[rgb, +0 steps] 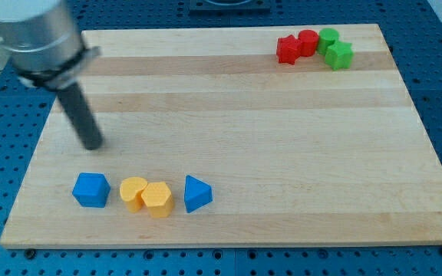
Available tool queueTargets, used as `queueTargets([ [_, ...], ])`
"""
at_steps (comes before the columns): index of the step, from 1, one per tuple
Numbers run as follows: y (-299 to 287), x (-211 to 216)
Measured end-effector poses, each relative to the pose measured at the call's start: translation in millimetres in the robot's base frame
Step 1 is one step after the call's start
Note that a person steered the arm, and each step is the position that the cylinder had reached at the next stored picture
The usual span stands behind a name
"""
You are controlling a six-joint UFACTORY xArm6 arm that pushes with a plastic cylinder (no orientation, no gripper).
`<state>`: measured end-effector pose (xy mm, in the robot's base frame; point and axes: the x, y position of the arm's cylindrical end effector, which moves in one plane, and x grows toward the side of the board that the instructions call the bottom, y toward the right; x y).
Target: Drag the blue towards bottom center
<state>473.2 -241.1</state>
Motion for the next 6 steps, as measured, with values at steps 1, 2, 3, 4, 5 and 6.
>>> queueTargets([
  [1,-17,68],
  [2,14,75],
  [3,59,73],
  [4,87,80],
  [5,109,80],
  [6,134,81],
])
